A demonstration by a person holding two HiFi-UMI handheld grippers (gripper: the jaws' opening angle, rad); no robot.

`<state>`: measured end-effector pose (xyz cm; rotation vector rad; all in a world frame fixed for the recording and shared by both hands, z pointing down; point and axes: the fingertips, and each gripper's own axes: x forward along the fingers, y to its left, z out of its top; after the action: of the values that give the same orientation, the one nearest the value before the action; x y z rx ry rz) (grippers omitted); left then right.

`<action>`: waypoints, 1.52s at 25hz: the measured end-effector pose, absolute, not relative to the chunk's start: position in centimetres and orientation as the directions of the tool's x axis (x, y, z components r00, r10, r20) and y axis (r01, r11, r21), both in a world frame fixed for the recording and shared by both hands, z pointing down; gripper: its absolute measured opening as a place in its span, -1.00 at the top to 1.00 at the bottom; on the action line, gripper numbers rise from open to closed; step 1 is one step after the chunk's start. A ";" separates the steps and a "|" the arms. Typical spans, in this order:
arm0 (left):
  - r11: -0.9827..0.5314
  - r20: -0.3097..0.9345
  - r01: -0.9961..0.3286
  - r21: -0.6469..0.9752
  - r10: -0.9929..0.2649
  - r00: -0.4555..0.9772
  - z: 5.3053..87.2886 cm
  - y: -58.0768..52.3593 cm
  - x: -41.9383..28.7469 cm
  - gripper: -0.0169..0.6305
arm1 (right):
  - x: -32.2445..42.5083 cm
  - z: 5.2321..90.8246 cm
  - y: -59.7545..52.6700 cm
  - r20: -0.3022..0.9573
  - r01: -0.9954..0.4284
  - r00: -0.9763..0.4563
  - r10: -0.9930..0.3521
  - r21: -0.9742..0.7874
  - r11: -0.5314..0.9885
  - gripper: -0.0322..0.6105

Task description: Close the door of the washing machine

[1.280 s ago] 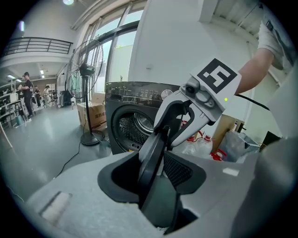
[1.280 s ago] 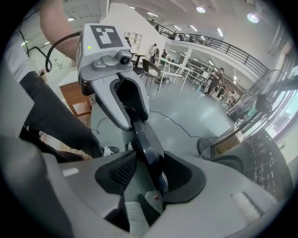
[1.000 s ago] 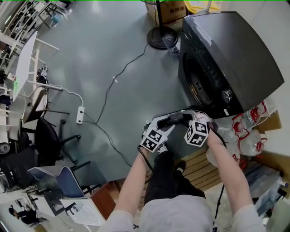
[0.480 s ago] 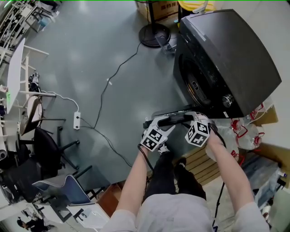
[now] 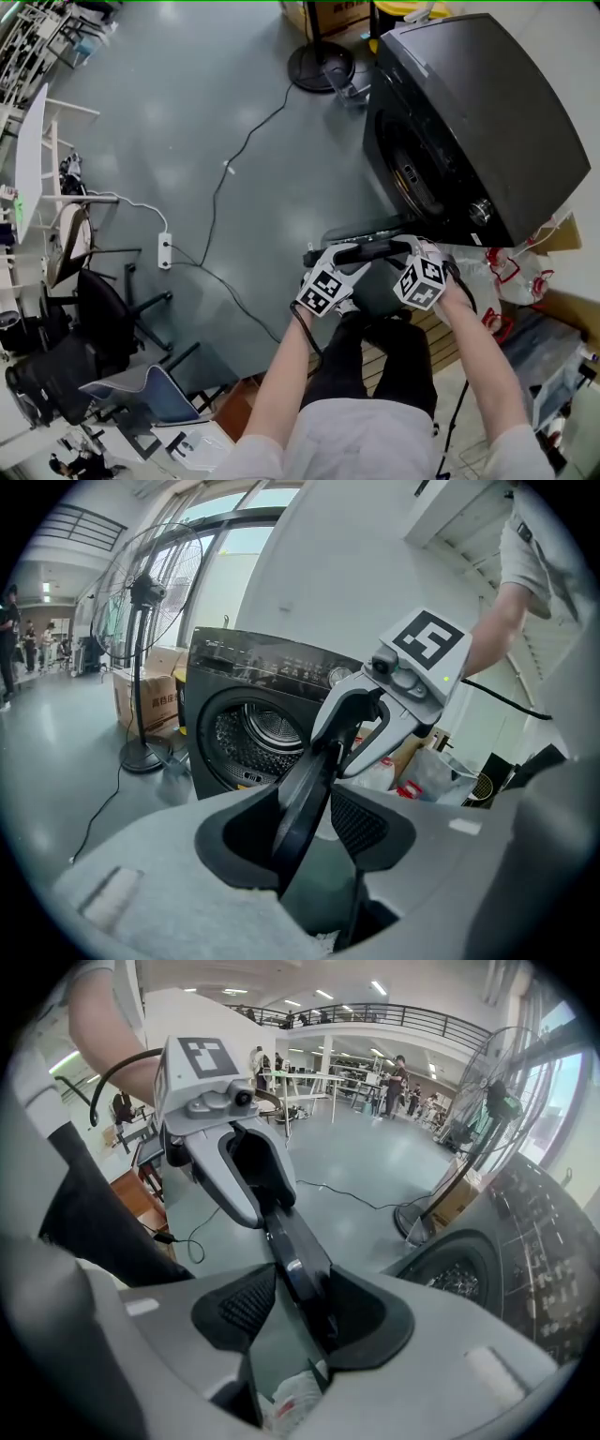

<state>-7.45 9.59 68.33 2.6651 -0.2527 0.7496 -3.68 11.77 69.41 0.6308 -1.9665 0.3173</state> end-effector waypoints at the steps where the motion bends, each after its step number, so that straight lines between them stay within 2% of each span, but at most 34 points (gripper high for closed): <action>1: -0.921 0.531 -0.262 0.288 -0.074 0.844 68.3 9.3 -7.4 0.40 | -3.7 69.4 11.5 0.881 -0.564 -0.361 -0.305 0.053 0.824 0.35; 16: -0.953 0.514 -0.148 0.263 0.009 0.858 68.4 4.4 -5.5 0.35 | -1.9 69.0 7.5 0.821 -0.655 -0.403 -0.403 0.048 0.754 0.38; 32: -0.939 0.551 -0.064 0.337 0.142 0.823 68.5 -0.4 -2.8 0.26 | 0.0 69.3 3.4 0.825 -0.741 -0.377 -0.421 0.004 0.672 0.41; 38: -0.954 0.591 -0.047 0.297 0.145 0.794 68.7 -1.8 -1.1 0.20 | 1.3 69.0 2.2 0.834 -0.781 -0.356 -0.421 -0.019 0.624 0.41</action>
<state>-1.07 -1.84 68.73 2.6864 0.0751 0.9199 1.29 2.20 69.03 0.9459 -1.9912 0.5326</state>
